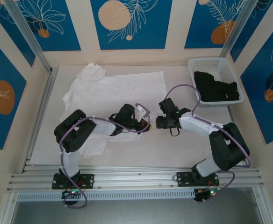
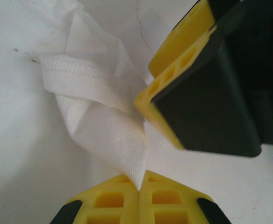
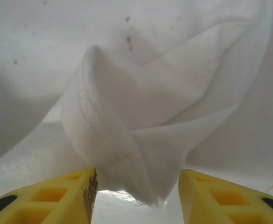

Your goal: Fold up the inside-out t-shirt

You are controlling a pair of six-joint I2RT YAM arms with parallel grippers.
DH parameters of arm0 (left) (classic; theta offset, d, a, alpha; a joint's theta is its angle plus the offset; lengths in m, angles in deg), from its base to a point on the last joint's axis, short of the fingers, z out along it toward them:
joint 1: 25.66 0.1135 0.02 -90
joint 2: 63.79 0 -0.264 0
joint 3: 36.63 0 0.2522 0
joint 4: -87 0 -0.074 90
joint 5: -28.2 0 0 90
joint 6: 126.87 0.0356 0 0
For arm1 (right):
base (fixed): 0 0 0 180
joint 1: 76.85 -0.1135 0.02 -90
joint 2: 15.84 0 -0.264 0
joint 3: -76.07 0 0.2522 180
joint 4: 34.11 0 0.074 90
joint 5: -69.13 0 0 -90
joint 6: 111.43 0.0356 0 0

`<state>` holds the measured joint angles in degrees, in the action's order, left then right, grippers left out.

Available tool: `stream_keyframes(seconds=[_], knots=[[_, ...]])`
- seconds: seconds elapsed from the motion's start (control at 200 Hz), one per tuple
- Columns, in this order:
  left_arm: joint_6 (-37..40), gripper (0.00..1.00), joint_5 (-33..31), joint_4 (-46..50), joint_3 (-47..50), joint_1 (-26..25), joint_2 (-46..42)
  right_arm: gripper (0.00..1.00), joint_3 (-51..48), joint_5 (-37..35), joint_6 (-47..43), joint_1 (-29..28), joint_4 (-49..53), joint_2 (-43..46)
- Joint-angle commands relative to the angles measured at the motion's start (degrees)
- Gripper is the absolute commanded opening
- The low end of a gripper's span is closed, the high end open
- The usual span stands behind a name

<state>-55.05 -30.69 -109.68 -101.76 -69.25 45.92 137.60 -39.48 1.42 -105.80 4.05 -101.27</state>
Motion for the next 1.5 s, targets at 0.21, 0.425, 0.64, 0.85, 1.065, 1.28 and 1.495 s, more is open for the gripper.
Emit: stream_keyframes(seconds=[0.21, 0.425, 0.64, 0.85, 1.065, 1.28, 1.495], knots=[[-1.0, 0.00, 1.7, -0.5, 0.4, 0.6, 1.1, 0.49, 1.3, 2.3, -1.4, -0.5, -3.3, -4.2], [-0.7, 0.00, 1.7, 0.2, 0.6, 0.7, 0.9, 0.29, 6.5, -3.8, 2.4, 3.5, 3.0, -6.9], [-0.6, 0.00, 1.7, 0.6, 0.2, 0.7, 1.3, 0.25, 6.7, -1.5, 2.9, 9.0, 4.2, -5.9], [-0.5, 0.00, 1.8, 0.9, 0.0, 0.6, 1.4, 0.28, 3.5, 3.9, -1.3, 7.3, 2.0, -0.3], [-1.0, 0.00, 2.2, 0.0, 0.0, 0.7, 1.8, 0.43, 2.7, 1.9, -2.6, 1.6, 1.8, -1.0], [-1.3, 0.00, 2.5, -0.3, 0.3, 0.6, 1.8, 0.48, 7.7, -1.5, -1.4, 1.5, 4.2, -8.1], [-1.1, 0.00, 2.6, -0.2, 1.1, 0.7, 0.9, 0.22, 11.0, -0.2, 0.5, 7.8, 7.3, -11.2]])
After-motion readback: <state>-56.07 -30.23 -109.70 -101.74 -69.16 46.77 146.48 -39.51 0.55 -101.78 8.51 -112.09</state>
